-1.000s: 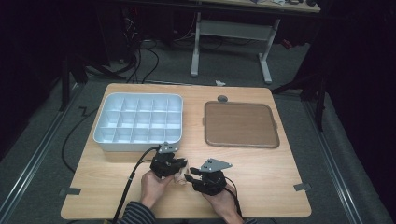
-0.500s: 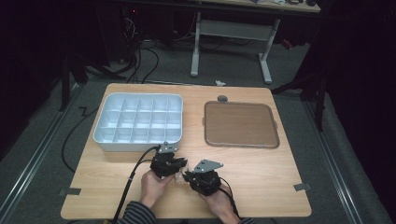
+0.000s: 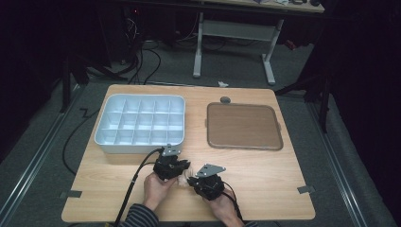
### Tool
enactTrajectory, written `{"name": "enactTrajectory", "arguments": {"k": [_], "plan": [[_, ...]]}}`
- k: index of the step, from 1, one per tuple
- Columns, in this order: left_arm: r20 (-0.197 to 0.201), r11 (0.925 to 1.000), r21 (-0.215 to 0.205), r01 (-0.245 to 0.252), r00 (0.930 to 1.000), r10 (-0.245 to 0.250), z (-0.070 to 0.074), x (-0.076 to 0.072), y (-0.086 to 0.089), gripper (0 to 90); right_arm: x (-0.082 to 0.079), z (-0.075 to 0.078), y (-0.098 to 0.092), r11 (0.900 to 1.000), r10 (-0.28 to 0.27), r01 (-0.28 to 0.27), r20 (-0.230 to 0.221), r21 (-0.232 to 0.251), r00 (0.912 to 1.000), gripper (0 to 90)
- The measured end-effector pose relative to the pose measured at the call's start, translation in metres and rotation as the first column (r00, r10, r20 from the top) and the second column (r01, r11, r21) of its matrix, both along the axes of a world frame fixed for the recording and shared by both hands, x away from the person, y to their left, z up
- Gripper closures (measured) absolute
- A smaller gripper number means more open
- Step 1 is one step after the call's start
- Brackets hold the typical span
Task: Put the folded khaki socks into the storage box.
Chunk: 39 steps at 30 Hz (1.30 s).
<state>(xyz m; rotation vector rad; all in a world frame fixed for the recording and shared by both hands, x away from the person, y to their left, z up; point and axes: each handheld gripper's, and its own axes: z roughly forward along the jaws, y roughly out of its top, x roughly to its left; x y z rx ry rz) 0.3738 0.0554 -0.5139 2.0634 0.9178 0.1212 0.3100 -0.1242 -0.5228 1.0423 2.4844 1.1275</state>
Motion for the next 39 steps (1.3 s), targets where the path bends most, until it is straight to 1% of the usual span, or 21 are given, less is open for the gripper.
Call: {"name": "enactTrajectory", "arguments": {"k": [1,5,8,10,11,12,16,17,20,23,26,29,31,34,36,39], "plan": [[0.0,1.0,0.001,0.001,1.0,-0.001,-0.001,0.001,0.0,82.6,0.0,-0.001,0.0,1.0,0.004,-0.004,0.006,0.0,1.0,86.1],[-0.003,1.0,0.003,0.002,1.0,-0.002,-0.002,0.002,-0.002,82.6,0.0,-0.003,-0.001,1.0,-0.001,0.001,0.004,-0.007,1.0,86.1],[0.004,1.0,0.003,0.004,1.0,-0.004,0.001,0.0,-0.001,81.3,0.001,-0.003,-0.002,1.0,-0.001,0.001,0.005,0.006,1.0,86.0],[0.014,1.0,-0.01,0.001,0.9999,-0.001,0.002,-0.002,0.001,79.3,0.0,-0.004,-0.002,1.0,-0.006,0.005,0.007,0.015,1.0,85.9],[0.012,0.9996,-0.026,-0.005,0.9999,0.006,0.003,-0.003,0.002,77.7,0.0,-0.004,-0.001,1.0,-0.008,0.008,0.008,0.017,0.9999,85.9],[0.014,0.9997,-0.024,-0.003,0.9999,0.003,0.004,-0.005,0.004,75.8,0.0,-0.004,-0.001,1.0,-0.01,0.01,0.009,0.018,0.9999,85.8],[0.048,1.0,-0.009,-0.004,0.9988,0.004,0.012,-0.012,0.006,69.8,0.0,-0.004,-0.001,1.0,-0.011,0.011,0.008,0.024,0.9999,85.7],[0.062,0.9999,0.011,-0.01,0.998,0.01,0.013,-0.014,0.007,67.4,0.0,-0.004,-0.001,1.0,-0.012,0.012,0.009,0.025,0.9999,85.6],[0.067,0.999,0.027,-0.035,0.9972,0.033,0.013,-0.02,0.009,61.0,0.0,-0.003,-0.001,0.999,-0.014,0.014,0.011,0.03,0.9998,85.5],[0.076,0.9962,0.047,-0.073,0.9947,0.07,0.011,-0.027,0.013,55.7,-0.001,-0.003,-0.001,0.999,-0.016,0.016,0.008,0.03,0.9998,85.1],[0.065,0.9936,0.046,-0.103,0.9928,0.1,0.007,-0.033,0.018,51.6,-0.001,-0.002,-0.002,0.999,-0.018,0.018,0.009,0.032,0.9998,84.9],[0.055,0.9913,0.048,-0.122,0.9913,0.12,0.003,-0.039,0.019,48.1,-0.001,-0.002,-0.002,0.999,-0.018,0.018,0.014,0.031,0.9997,84.8],[0.047,0.9908,0.062,-0.121,0.9919,0.118,-0.001,-0.04,0.018,47.5,-0.001,-0.001,-0.002,0.999,-0.019,0.019,0.012,0.032,0.9997,84.7],[0.04,0.987,0.072,-0.144,0.9892,0.141,-0.006,-0.04,0.015,48.1,-0.001,-0.001,-0.002,0.999,-0.018,0.017,0.015,0.031,0.9997,84.4],[0.026,0.9861,0.056,-0.156,0.9876,0.155,-0.009,-0.039,0.012,48.8,-0.001,-0.001,-0.003,0.999,-0.02,0.02,0.014,0.029,0.9997,84.2],[0.034,0.9857,0.067,-0.154,0.9877,0.152,-0.009,-0.039,0.011,48.8,0.0,-0.001,-0.005,0.999,-0.027,0.027,0.011,0.031,0.9996,83.7]]}}
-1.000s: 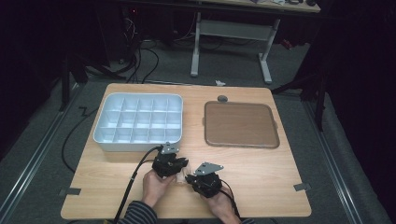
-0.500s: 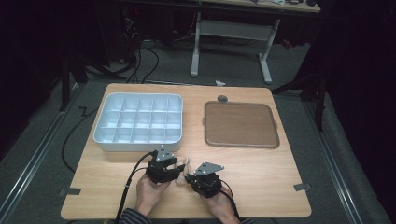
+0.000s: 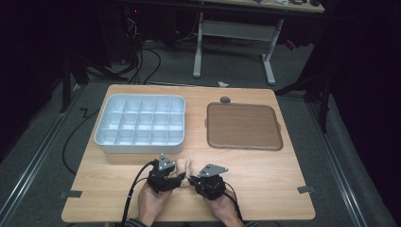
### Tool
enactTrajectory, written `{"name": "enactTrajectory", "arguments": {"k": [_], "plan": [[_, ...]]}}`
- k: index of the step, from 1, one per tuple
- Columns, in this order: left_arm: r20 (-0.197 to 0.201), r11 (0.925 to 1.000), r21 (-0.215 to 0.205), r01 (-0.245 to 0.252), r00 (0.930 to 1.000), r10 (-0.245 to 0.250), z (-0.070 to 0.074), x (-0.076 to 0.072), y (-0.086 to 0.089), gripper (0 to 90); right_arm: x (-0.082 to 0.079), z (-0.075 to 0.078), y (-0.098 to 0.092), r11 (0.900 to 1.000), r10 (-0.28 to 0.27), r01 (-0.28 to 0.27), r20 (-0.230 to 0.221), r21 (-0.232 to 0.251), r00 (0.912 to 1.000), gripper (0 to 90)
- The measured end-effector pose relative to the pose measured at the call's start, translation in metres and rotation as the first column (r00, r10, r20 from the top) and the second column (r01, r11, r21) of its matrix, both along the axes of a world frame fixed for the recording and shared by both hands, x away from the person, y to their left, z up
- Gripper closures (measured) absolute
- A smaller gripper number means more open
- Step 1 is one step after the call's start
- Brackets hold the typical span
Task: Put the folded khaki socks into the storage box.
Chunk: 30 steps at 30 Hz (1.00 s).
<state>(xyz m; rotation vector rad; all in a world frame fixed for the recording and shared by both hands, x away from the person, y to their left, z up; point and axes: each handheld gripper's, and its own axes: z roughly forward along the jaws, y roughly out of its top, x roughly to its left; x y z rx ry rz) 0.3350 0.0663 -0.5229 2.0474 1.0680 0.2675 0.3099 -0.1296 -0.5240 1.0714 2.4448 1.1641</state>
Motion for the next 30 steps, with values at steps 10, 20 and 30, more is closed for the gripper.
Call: {"name": "enactTrajectory", "arguments": {"k": [10,20,30], "plan": [[0.006,0.9995,0.025,0.017,0.9998,-0.017,0.001,0.001,0.0,50.1,0.003,0.016,-0.007,0.999,-0.041,0.04,0.049,0.027,0.9979,76.1],[0.028,0.9982,0.048,0.035,0.9989,-0.037,0.002,0.003,0.0,50.9,0.024,0.014,0.007,0.999,-0.046,0.046,0.019,0.005,0.9987,76.5],[0.026,0.9992,0.033,0.025,0.9993,-0.025,0.001,0.005,0.0,51.3,0.028,0.011,0.006,0.997,-0.065,0.066,0.016,-0.036,0.9977,88.2]]}}
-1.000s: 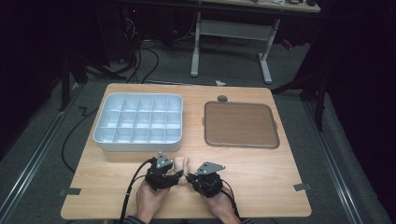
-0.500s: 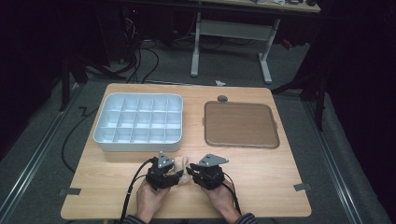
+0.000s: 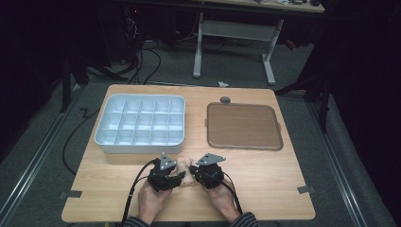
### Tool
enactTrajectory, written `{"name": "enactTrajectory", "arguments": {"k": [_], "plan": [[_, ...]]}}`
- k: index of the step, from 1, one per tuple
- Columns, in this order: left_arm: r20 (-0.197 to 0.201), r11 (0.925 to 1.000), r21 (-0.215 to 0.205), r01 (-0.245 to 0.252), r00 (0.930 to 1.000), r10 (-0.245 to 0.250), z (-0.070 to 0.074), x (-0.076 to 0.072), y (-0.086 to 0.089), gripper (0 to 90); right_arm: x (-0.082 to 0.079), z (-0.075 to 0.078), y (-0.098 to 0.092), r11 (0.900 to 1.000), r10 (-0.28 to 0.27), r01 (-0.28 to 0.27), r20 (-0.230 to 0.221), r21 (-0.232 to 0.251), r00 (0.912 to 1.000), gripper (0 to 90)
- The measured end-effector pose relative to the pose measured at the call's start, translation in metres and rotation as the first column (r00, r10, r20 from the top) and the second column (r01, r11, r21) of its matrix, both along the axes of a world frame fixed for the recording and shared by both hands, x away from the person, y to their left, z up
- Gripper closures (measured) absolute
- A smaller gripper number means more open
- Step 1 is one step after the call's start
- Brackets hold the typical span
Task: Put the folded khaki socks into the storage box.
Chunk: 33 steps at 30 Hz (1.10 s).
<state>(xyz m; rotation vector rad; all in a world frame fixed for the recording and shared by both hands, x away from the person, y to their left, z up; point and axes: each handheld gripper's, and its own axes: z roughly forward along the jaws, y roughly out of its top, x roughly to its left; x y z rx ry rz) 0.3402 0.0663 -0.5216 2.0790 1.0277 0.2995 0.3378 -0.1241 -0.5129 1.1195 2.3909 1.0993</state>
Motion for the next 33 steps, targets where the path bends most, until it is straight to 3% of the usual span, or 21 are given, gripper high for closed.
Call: {"name": "enactTrajectory", "arguments": {"k": [6,13,17,25,33], "plan": [[-0.005,0.9999,-0.008,-0.009,0.9999,0.009,-0.001,0.005,0.002,51.3,0.004,-0.005,0.0,1.0,-0.002,0.002,-0.009,-0.017,1.0,88.1],[0.017,0.9999,0.017,-0.003,0.9998,0.002,-0.002,0.009,0.002,51.4,0.006,-0.009,0.002,1.0,0.0,0.0,-0.005,-0.029,1.0,88.2],[-0.007,0.9999,-0.008,-0.009,0.9999,0.009,-0.003,0.013,0.006,50.7,0.008,-0.012,0.002,1.0,0.001,-0.001,-0.013,-0.026,0.9999,88.4],[-0.012,0.9998,-0.015,-0.012,0.9999,0.012,-0.002,0.015,0.008,49.3,0.008,-0.012,0.002,1.0,-0.002,0.002,-0.001,-0.023,1.0,87.5],[-0.026,0.9983,-0.054,-0.022,0.9994,0.021,0.005,0.015,0.014,42.9,0.005,-0.006,-0.001,1.0,-0.019,0.019,0.014,0.012,0.9997,79.7]]}}
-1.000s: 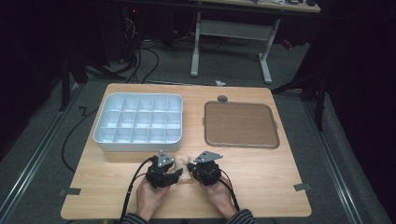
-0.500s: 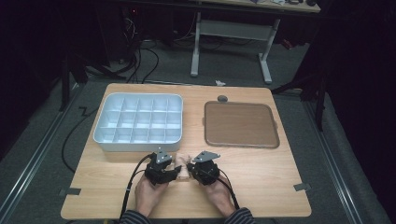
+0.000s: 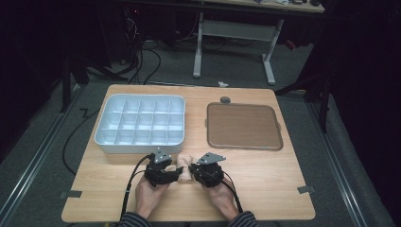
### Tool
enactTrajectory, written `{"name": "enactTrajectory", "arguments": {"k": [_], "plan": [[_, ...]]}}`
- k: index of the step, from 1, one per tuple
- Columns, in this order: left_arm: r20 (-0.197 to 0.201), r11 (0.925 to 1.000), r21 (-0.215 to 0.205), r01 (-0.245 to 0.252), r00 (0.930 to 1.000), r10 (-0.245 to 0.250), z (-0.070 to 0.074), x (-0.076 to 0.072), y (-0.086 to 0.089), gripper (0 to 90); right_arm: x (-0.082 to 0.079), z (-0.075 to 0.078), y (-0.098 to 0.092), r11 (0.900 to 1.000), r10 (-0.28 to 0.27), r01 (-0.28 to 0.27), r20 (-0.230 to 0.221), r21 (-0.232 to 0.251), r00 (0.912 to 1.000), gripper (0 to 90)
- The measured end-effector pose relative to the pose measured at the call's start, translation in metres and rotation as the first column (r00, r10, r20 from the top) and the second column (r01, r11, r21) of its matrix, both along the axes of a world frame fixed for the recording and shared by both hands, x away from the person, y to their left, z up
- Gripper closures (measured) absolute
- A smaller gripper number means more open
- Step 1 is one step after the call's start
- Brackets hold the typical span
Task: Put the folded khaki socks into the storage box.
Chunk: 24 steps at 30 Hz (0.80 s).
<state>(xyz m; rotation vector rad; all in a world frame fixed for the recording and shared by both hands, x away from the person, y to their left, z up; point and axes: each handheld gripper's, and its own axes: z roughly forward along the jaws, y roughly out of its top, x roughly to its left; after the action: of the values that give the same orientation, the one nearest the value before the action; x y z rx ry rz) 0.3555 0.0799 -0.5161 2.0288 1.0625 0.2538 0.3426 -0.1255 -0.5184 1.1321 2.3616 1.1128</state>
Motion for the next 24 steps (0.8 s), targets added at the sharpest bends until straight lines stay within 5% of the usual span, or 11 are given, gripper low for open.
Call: {"name": "enactTrajectory", "arguments": {"k": [8,11,14,24], "plan": [[0.004,1.0,-0.005,0.001,1.0,-0.001,0.014,0.002,-0.005,37.5,-0.003,0.008,-0.009,0.999,-0.017,0.016,0.023,0.048,0.9996,72.6],[-0.023,0.9991,-0.039,-0.014,0.9997,0.013,0.013,0.007,-0.005,34.9,-0.005,0.011,-0.017,0.998,-0.031,0.03,0.028,0.058,0.9991,71.1],[-0.035,0.9994,-0.025,-0.023,0.9991,0.022,0.01,0.01,-0.006,34.1,-0.007,0.013,-0.028,0.996,-0.046,0.043,0.036,0.079,0.9983,67.6],[-0.086,0.9983,-0.036,-0.045,0.9954,0.042,0.004,0.016,-0.01,36.6,-0.012,0.01,-0.073,0.988,-0.145,0.143,0.036,0.06,0.9887,61.6]]}}
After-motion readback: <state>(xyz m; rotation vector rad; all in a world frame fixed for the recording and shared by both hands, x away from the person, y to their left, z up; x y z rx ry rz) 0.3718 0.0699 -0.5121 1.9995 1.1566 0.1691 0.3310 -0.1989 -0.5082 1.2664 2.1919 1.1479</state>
